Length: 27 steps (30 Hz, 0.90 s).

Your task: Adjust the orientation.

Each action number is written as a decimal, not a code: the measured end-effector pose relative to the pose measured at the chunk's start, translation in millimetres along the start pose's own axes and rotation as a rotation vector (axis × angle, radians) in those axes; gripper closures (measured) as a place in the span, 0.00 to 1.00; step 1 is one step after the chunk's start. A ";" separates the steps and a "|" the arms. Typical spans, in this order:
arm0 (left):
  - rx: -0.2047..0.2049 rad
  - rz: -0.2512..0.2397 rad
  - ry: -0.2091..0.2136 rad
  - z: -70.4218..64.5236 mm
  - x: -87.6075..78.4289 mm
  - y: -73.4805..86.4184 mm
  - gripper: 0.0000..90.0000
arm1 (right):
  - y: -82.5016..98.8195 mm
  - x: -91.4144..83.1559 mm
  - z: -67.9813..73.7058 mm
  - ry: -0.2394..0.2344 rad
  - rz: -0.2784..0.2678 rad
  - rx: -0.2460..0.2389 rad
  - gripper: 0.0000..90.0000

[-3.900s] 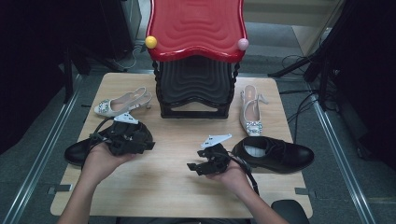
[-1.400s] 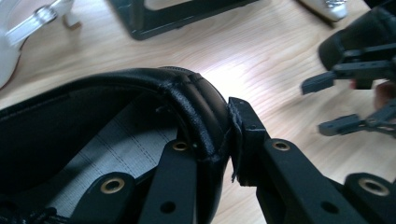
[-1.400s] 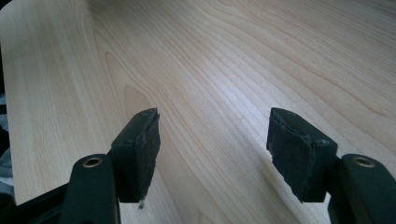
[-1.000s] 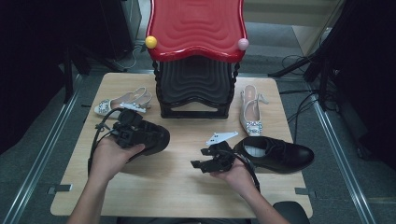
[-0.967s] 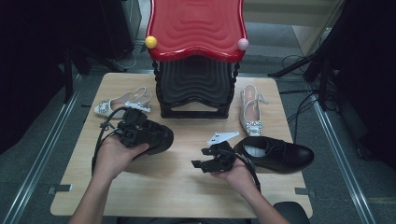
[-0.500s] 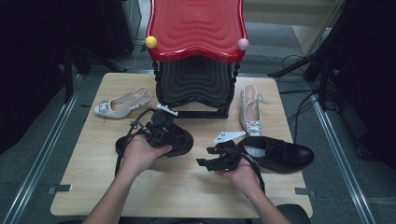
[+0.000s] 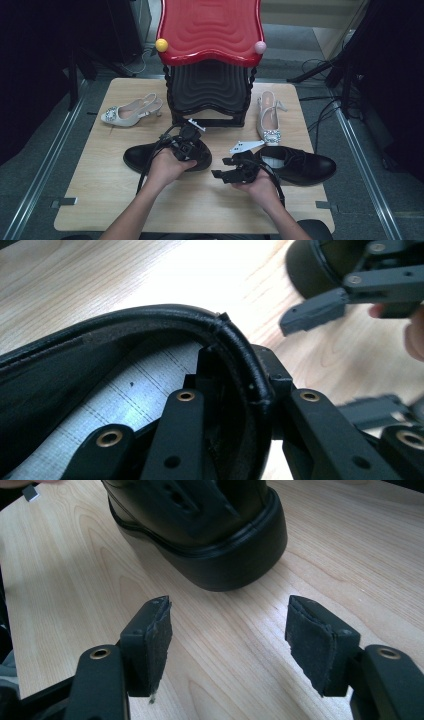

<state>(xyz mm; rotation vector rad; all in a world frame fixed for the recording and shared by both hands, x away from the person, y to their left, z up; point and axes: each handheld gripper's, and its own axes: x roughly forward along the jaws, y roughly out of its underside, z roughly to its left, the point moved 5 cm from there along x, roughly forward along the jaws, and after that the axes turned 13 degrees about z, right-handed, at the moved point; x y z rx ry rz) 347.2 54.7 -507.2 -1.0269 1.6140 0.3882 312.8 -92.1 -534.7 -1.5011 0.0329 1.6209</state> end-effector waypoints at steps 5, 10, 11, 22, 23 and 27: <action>0.002 0.011 -0.011 1.1 5.7 -2.6 0.83 | 0.3 -0.5 -0.5 0.000 -0.001 0.000 0.40; -0.004 -0.049 0.022 3.8 -1.7 -1.4 0.77 | 0.8 -2.2 -1.1 0.003 -0.007 -0.002 0.41; -0.001 -0.051 0.024 3.4 -3.4 -0.6 0.76 | 0.7 -2.4 -1.1 0.003 -0.008 -0.003 0.41; 0.036 -0.136 0.002 2.4 -41.2 29.7 0.53 | -3.7 -11.3 2.5 0.016 -0.053 -0.035 0.49; 0.036 -0.136 0.002 2.4 -41.2 29.7 0.52 | -4.8 -12.1 3.2 0.017 -0.056 -0.039 0.50; 0.050 -0.159 -0.038 6.4 -54.5 46.2 0.49 | -13.7 -17.4 8.2 0.023 -0.079 -0.067 0.56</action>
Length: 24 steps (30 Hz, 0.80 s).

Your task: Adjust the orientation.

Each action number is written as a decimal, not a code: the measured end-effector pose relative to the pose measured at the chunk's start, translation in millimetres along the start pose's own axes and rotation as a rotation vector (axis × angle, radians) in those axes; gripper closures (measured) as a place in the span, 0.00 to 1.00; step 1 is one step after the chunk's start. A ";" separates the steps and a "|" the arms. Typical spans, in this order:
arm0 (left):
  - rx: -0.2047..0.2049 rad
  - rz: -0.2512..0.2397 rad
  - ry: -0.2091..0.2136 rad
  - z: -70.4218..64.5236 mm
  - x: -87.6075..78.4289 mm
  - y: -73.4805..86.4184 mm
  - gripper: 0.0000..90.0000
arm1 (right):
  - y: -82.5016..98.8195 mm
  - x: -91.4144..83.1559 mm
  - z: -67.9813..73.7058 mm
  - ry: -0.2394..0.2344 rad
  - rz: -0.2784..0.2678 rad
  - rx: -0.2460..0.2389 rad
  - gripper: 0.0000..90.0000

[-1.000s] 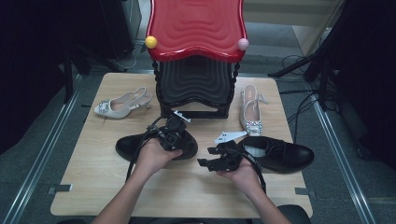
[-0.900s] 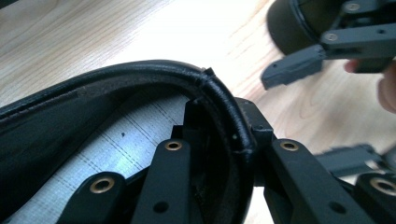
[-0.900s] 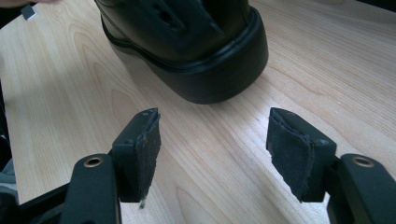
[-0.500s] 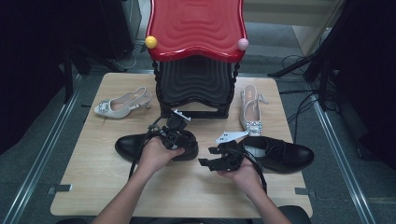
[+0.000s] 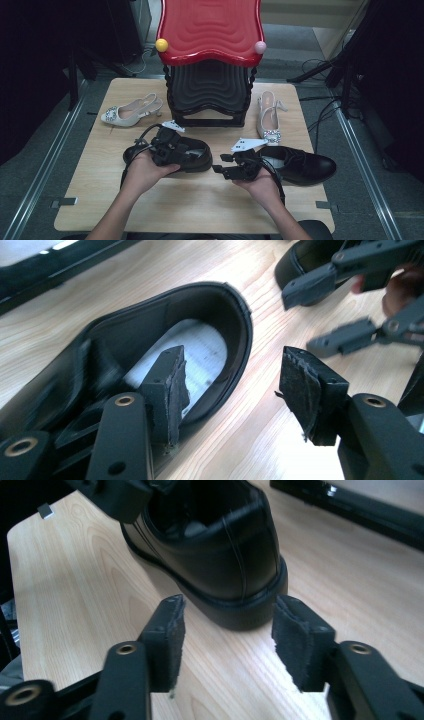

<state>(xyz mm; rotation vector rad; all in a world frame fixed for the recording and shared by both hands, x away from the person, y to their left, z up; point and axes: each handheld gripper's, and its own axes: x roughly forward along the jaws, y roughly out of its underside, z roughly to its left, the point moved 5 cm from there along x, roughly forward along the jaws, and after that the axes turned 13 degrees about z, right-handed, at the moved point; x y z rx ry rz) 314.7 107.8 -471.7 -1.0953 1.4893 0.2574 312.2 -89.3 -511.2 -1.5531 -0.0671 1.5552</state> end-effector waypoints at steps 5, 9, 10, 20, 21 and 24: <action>-0.020 -0.018 -0.021 7.3 -7.9 11.9 0.46 | -10.8 -2.0 2.6 0.002 0.000 -0.019 0.60; -0.046 -0.051 -0.030 16.2 -14.9 29.1 0.44 | -26.6 -4.9 9.9 -0.020 -0.005 -0.049 0.71; -0.058 -0.054 -0.030 18.9 -15.7 33.1 0.44 | -30.3 -4.8 11.8 -0.033 -0.006 -0.052 0.73; -0.106 -0.106 -0.071 35.6 -28.3 59.5 0.40 | -69.2 19.4 14.5 -0.108 0.046 -0.086 1.00; -0.106 -0.106 -0.071 35.6 -28.3 59.5 0.40 | -71.1 23.2 13.4 -0.114 0.048 -0.086 1.00; -0.142 -0.118 -0.071 45.8 -26.7 73.0 0.40 | -72.8 33.6 10.3 -0.109 0.062 -0.079 1.00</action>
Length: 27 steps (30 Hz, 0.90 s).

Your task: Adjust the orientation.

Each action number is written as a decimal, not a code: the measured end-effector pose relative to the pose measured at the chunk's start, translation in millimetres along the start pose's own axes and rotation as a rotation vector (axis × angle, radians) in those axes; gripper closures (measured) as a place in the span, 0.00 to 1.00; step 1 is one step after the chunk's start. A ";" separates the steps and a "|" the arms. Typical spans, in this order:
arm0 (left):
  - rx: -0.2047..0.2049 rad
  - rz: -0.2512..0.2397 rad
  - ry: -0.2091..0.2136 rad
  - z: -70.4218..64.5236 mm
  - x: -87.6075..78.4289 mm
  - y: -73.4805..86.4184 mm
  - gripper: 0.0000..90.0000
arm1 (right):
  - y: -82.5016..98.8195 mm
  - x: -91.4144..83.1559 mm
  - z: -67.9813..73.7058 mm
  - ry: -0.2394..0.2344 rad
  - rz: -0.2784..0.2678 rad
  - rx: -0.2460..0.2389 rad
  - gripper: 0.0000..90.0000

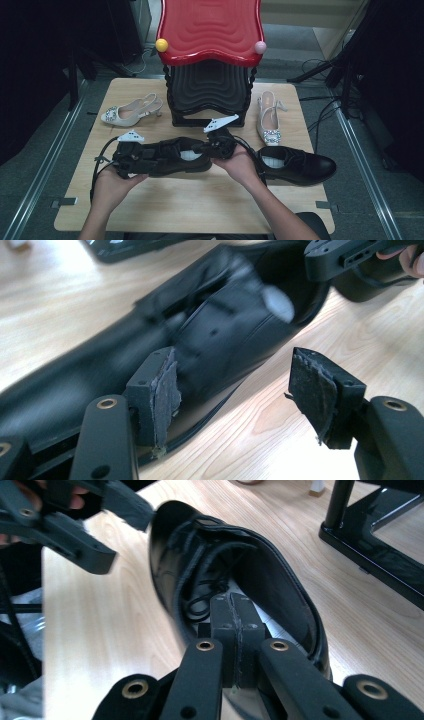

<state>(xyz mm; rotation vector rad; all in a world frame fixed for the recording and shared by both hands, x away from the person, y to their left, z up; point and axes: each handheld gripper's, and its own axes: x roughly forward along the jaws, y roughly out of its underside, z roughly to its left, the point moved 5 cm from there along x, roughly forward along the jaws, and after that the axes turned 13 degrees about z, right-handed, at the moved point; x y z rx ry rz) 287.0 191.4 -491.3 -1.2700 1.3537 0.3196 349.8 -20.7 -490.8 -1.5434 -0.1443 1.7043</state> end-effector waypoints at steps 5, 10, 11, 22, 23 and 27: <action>0.005 0.022 -0.024 7.9 1.7 6.2 0.40 | 3.2 7.1 -1.4 0.010 0.024 -0.010 1.00; 0.006 0.021 -0.023 9.9 3.8 5.2 0.40 | 4.9 15.5 -0.3 0.006 0.041 -0.015 1.00; 0.015 0.023 -0.024 10.2 4.5 4.9 0.40 | 5.2 20.1 2.4 0.005 0.055 -0.025 1.00; 0.001 0.013 -0.015 18.5 1.2 2.4 0.41 | 8.2 27.2 14.4 -0.040 0.081 -0.011 1.00; 0.002 0.011 -0.016 18.9 1.4 1.9 0.41 | 8.9 27.1 15.6 -0.042 0.084 -0.008 1.00; 0.011 0.020 -0.016 19.8 3.4 0.3 0.42 | 12.3 26.7 22.4 -0.045 0.090 -0.013 1.00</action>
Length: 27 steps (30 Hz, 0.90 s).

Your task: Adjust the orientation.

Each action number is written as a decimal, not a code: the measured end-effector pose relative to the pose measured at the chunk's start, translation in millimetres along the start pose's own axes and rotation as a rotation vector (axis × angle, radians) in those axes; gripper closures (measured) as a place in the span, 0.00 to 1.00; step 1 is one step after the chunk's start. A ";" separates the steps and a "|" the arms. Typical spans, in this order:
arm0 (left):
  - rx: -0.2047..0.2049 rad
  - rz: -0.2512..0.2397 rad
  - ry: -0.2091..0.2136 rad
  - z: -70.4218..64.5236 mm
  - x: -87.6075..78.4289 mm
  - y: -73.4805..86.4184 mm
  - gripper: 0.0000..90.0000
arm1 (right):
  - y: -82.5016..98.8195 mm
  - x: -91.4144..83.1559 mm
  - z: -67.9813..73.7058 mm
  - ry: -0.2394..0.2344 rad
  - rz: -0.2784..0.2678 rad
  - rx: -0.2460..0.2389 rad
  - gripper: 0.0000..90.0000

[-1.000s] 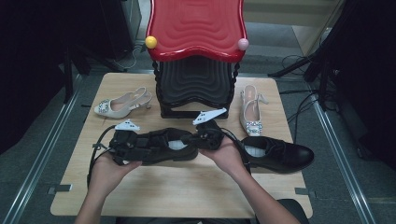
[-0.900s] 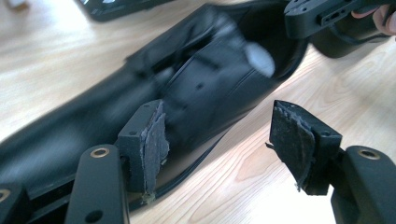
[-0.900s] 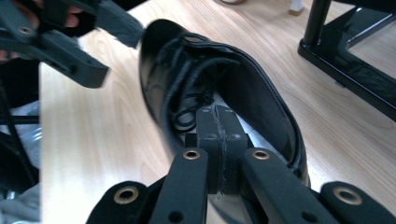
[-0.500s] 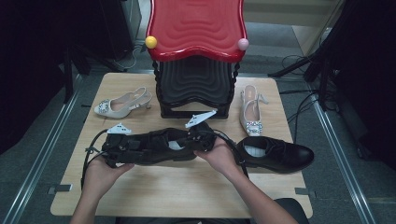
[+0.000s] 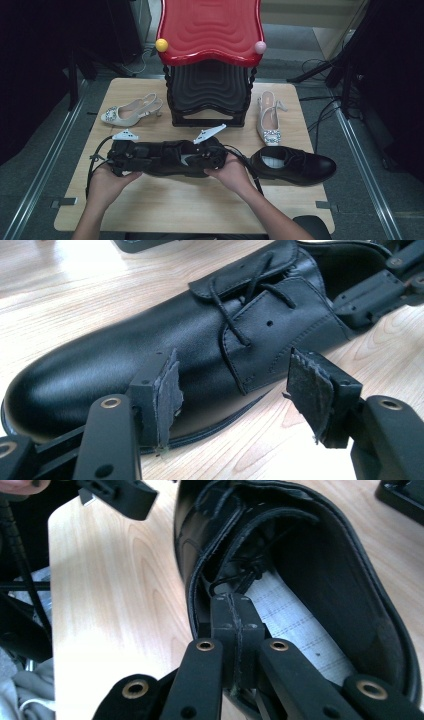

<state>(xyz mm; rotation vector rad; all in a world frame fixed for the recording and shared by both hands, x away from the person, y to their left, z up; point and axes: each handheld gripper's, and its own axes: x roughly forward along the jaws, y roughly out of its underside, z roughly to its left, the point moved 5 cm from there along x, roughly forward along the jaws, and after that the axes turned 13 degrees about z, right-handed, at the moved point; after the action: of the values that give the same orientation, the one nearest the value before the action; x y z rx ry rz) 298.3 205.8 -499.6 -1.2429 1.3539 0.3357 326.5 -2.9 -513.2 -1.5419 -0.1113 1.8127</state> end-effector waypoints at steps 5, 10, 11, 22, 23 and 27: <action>0.002 -0.003 0.006 0.7 1.0 -3.7 0.42 | 3.1 3.4 12.5 -0.038 0.014 -0.011 1.00; 0.012 0.002 0.008 0.4 4.3 -7.9 0.43 | 6.3 4.7 25.1 -0.012 0.025 -0.028 1.00; 0.012 0.002 0.010 0.0 4.7 -8.5 0.43 | 7.1 4.7 26.3 -0.014 0.026 -0.026 1.00; 0.008 0.001 0.025 -0.7 4.7 -6.0 0.50 | 9.5 -18.2 20.2 -0.008 -0.023 -0.014 1.00; 0.011 0.002 0.027 -0.8 4.4 -3.6 0.53 | 8.9 -26.6 14.7 0.001 -0.045 -0.005 1.00; 0.010 -0.002 0.027 -1.3 4.2 3.1 0.63 | 8.9 -39.2 0.8 0.022 -0.072 0.012 1.00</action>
<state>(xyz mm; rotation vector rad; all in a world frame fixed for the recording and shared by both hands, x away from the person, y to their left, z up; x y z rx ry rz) 296.3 204.0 -504.3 -1.2440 1.3754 0.3111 321.7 -31.6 -485.4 -1.5304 -0.1435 1.7373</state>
